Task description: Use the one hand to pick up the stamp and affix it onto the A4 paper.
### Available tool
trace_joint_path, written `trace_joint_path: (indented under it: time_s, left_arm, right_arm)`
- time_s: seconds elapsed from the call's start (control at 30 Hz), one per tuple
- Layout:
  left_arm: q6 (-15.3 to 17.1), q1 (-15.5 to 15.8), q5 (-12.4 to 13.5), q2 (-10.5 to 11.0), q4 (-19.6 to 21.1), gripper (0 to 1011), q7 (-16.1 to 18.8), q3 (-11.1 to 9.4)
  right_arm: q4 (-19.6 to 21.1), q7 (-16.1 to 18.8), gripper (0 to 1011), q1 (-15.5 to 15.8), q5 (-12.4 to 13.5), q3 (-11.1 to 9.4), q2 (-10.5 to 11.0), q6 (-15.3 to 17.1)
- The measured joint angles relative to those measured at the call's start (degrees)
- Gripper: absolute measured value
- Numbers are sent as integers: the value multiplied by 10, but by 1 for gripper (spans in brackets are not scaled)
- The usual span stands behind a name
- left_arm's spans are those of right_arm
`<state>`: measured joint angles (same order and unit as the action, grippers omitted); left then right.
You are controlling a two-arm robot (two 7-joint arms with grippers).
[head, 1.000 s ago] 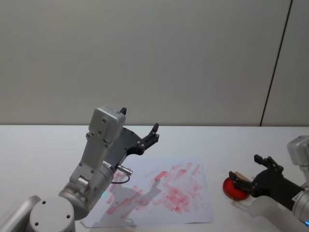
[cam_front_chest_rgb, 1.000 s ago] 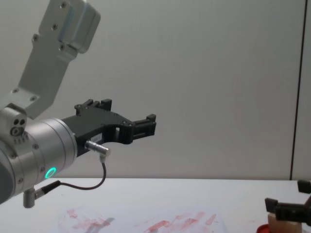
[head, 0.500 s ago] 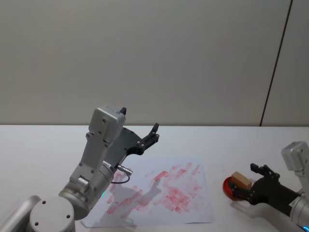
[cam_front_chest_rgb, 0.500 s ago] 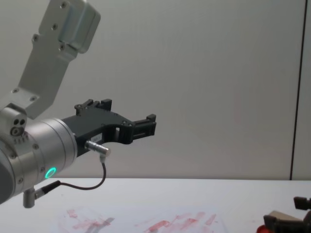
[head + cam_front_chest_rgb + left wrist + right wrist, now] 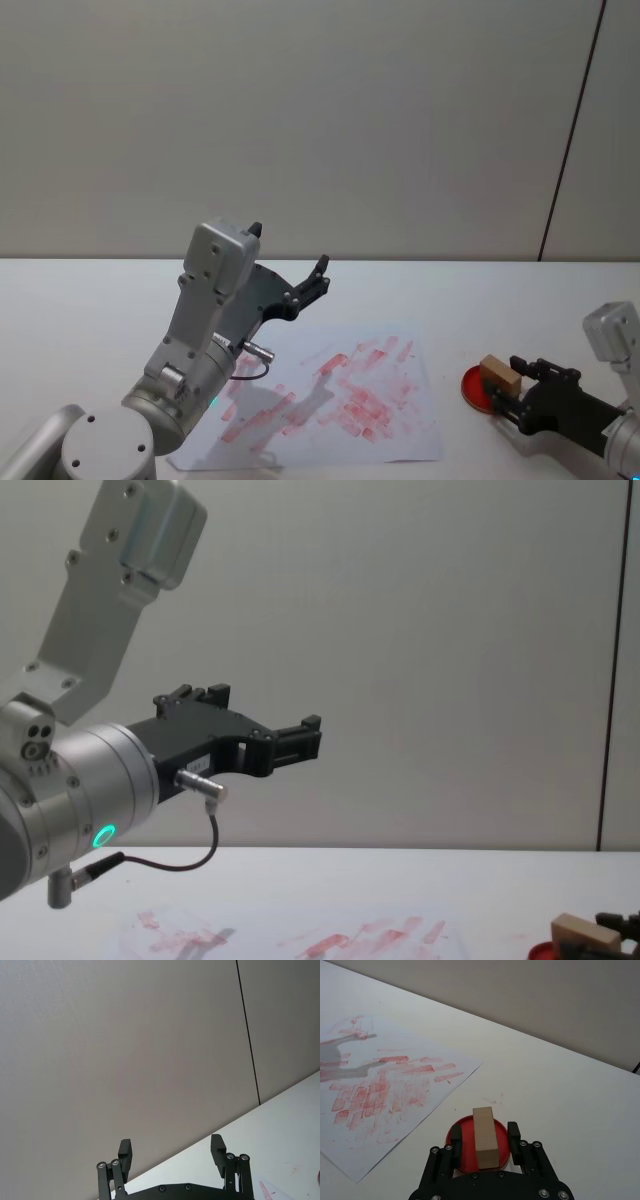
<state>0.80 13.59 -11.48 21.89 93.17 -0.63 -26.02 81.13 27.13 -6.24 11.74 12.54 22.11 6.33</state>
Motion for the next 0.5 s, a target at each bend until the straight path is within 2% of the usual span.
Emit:
trace_joint_path:
  time_s: [0.03, 0.07, 0.17, 0.2, 0.3, 0.37, 0.5]
  left_arm:
    - [0, 0, 0, 0, 0, 1002, 0, 0]
    - [0, 0, 0, 0, 0, 1002, 0, 0]
    - [0, 0, 0, 0, 0, 1002, 0, 0]
    - [0, 0, 0, 0, 0, 1002, 0, 0]
    - [0, 0, 0, 0, 0, 1002, 0, 0]
    - [0, 0, 0, 0, 0, 1003, 0, 0]
    - [0, 0, 0, 0, 0, 1002, 0, 0]
  right_arm:
    - [0, 0, 569, 0, 0, 0, 0, 0]
    - [-1, 0, 508, 0, 0, 0, 0, 0]
    - [-3, 0, 446, 0, 1, 0, 0, 0]
    - [-3, 0, 387, -1, 2, 0, 0, 0]
    - [-4, 0, 330, -2, 4, 0, 0, -2]
    - [-4, 0, 234, -3, 7, -1, 0, -5]
    - [-3, -3, 216, -4, 13, -1, -1, -10]
